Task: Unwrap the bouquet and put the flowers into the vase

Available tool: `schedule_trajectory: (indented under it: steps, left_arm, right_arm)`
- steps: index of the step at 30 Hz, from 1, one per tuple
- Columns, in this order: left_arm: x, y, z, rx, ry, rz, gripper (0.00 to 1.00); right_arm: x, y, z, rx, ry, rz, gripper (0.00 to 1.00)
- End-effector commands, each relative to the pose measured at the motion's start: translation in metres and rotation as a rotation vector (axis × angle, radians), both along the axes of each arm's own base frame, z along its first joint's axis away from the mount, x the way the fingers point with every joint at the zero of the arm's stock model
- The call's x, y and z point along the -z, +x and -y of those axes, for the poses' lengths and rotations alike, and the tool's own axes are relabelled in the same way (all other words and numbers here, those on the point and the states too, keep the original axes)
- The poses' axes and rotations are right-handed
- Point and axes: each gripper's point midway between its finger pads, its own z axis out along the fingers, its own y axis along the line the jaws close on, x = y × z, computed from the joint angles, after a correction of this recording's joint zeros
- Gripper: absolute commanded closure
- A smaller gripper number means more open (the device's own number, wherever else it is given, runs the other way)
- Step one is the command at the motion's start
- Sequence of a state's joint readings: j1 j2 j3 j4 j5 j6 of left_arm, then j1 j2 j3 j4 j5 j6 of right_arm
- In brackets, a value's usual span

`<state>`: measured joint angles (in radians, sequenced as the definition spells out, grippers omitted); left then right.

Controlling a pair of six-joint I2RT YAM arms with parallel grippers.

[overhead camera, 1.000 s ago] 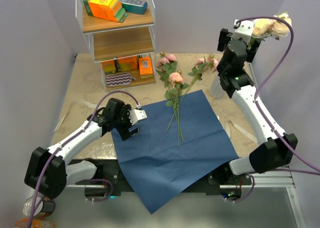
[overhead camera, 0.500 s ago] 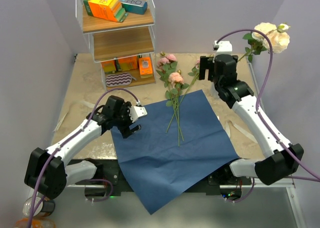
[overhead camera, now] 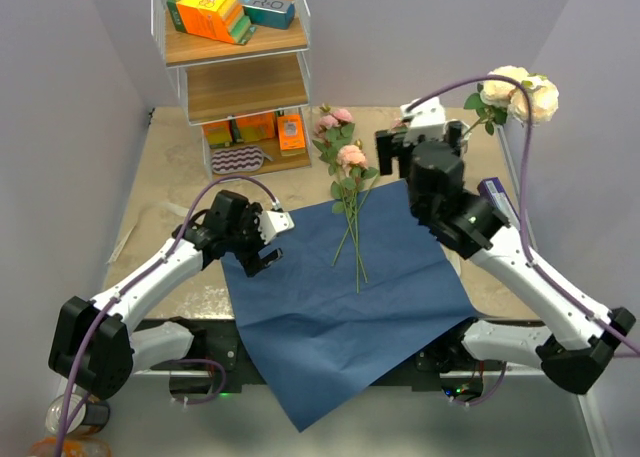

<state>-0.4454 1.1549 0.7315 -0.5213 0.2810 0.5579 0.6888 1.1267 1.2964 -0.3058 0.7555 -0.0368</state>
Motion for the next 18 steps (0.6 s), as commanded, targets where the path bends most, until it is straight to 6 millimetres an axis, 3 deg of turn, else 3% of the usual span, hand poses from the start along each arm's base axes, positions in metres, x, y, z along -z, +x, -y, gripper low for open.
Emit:
schedule_trajectory:
  steps: [1,5,9,12,13,16,18]
  left_arm:
    - [-0.019,0.010,0.005,-0.030,-0.040,0.031,0.00]
    - [-0.020,0.014,0.005,-0.046,-0.036,0.030,0.00]
    - [-0.016,0.016,0.003,-0.064,-0.031,0.036,0.00]
    - [-0.011,0.018,0.003,-0.077,-0.035,0.038,0.00]
    - [-0.008,0.017,0.003,-0.080,-0.033,0.028,0.00]
    - [-0.003,0.016,0.003,-0.079,-0.030,0.012,0.00]
    - [-0.001,0.014,0.003,-0.067,-0.030,0.011,0.00]
  right_arm:
    - [0.003,-0.011,-0.040,-0.014,-0.190,-0.007,0.01]
    - [0.011,-0.011,-0.078,-0.082,-0.221,-0.034,0.01]
    - [0.043,-0.007,-0.124,-0.173,-0.242,-0.120,0.01]
    - [0.102,0.001,-0.160,-0.260,-0.233,-0.261,0.01]
    - [0.132,0.006,-0.168,-0.265,-0.258,-0.323,0.01]
    - [0.200,0.015,-0.175,-0.282,-0.225,-0.488,0.05]
    - [0.235,0.024,-0.165,-0.252,-0.184,-0.551,0.11]
